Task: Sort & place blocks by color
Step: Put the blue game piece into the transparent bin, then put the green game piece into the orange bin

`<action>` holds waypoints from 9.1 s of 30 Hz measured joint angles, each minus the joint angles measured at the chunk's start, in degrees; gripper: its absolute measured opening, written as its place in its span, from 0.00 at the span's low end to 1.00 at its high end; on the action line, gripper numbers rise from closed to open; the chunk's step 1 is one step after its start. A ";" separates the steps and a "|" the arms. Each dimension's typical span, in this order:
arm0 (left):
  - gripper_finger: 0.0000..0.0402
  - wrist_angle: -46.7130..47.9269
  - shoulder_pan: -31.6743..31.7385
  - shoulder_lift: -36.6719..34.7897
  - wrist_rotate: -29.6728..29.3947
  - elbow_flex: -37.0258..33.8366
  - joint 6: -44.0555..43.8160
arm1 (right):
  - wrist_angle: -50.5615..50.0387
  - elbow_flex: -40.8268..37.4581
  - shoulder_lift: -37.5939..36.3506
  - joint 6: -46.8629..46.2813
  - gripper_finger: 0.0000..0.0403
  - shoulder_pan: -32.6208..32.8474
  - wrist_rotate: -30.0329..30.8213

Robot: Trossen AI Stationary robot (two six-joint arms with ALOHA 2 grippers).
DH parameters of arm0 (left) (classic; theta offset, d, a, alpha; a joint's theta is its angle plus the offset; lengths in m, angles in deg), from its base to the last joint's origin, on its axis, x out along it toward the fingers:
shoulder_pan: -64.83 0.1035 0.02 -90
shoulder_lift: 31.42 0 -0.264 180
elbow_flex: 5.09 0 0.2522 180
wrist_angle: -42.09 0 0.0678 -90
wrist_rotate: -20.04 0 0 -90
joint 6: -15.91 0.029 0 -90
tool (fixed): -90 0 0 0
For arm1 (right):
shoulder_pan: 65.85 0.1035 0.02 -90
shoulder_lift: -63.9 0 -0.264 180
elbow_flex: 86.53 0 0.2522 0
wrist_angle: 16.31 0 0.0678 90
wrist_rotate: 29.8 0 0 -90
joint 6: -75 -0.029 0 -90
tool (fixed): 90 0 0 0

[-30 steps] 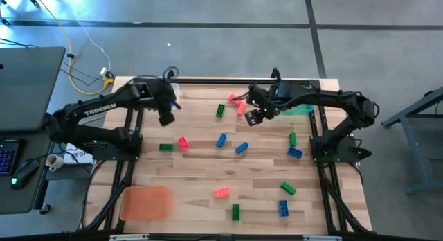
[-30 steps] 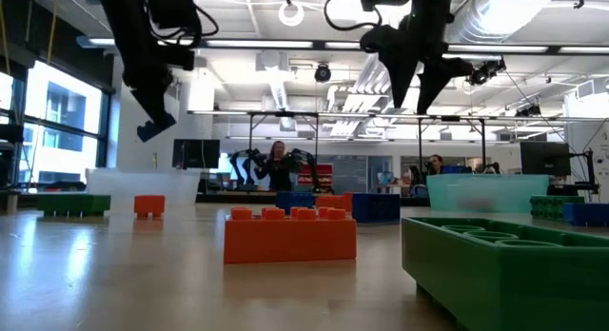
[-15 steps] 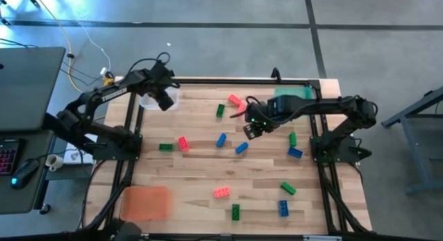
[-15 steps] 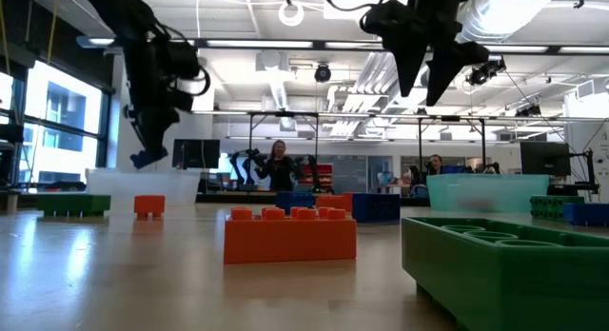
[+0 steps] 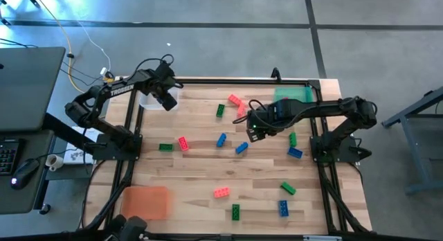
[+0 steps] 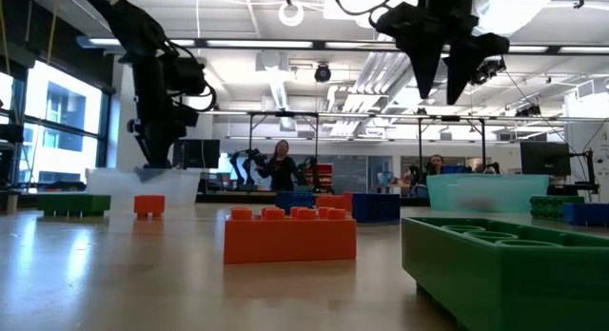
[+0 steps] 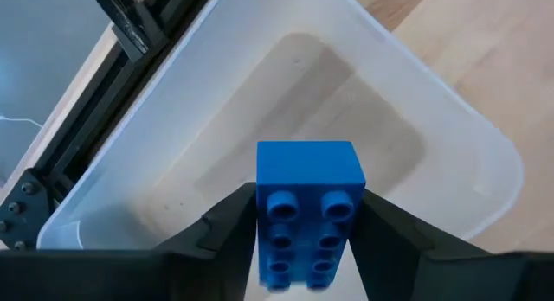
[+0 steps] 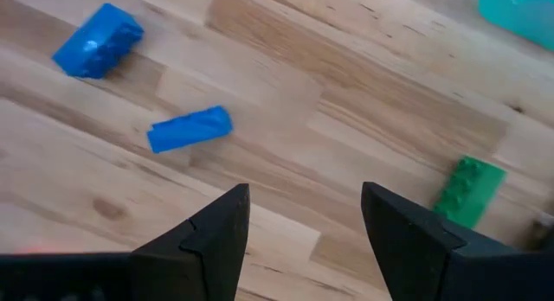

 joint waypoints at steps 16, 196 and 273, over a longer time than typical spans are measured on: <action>0.50 -0.01 0.00 -0.07 0.34 0.00 -0.77 | -12.51 0.00 0.02 -11.18 0.52 6.07 1.65; 0.60 -39.59 -35.02 -15.80 45.07 12.45 -25.99 | 75.43 -0.21 -2.99 48.12 0.17 3.73 0.99; 0.16 -2.34 -37.45 -20.14 29.93 12.46 -23.31 | 55.97 -0.33 -1.60 40.42 0.53 -4.34 -2.00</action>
